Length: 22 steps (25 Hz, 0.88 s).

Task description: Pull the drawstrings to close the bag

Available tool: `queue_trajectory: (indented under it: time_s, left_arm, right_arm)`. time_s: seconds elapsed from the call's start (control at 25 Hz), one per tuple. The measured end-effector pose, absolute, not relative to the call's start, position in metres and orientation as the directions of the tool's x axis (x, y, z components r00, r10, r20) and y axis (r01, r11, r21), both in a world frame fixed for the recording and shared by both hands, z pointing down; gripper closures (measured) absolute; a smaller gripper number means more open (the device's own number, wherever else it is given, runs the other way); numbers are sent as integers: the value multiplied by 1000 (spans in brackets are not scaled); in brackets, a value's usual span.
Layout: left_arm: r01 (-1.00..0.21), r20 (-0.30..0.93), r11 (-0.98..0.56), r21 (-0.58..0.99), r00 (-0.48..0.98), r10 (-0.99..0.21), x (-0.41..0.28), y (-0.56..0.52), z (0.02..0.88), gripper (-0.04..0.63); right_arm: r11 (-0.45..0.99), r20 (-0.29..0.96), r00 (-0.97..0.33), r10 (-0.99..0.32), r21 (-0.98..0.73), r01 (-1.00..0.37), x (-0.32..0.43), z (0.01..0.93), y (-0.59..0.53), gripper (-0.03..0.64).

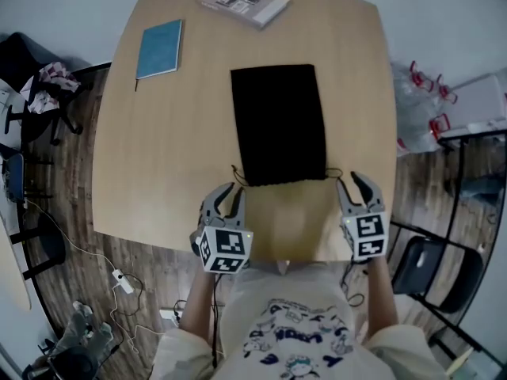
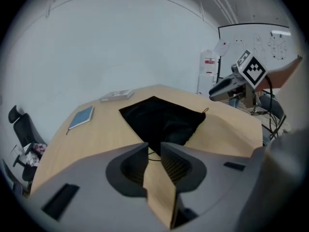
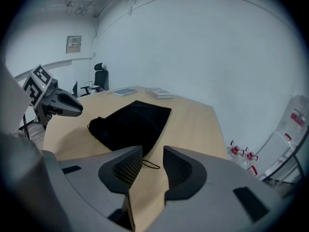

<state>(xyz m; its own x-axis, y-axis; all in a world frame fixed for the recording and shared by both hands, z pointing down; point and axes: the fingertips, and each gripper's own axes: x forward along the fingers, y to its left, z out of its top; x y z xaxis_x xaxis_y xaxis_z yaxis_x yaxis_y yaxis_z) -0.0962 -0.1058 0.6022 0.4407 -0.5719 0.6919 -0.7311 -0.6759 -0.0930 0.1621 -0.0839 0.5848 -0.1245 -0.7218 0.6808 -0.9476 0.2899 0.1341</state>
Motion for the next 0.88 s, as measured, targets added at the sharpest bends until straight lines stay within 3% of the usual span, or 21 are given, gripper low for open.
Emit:
queue_trajectory:
  time_s: [0.16, 0.36, 0.48, 0.88]
  left_arm:
    - [-621, 729, -779, -85, 495, -473, -93, -108, 622, 441]
    - [-342, 852, -933, -114, 450, -269, -91, -99, 650, 322]
    - [-239, 874, -962, -128, 431, -224, -90, -103, 654, 313]
    - [-71, 924, -985, -160, 341, -174, -88, -120, 666, 313]
  right_arm:
    - [381, 730, -167, -662, 137, -915, 162, 605, -83, 483]
    - [598, 842, -237, -485, 122, -792, 154, 620, -73, 454]
    - [668, 866, -256, -429, 114, -736, 154, 625, -74, 454]
    - [768, 917, -259, -305, 76, -635, 155, 656, -72, 456]
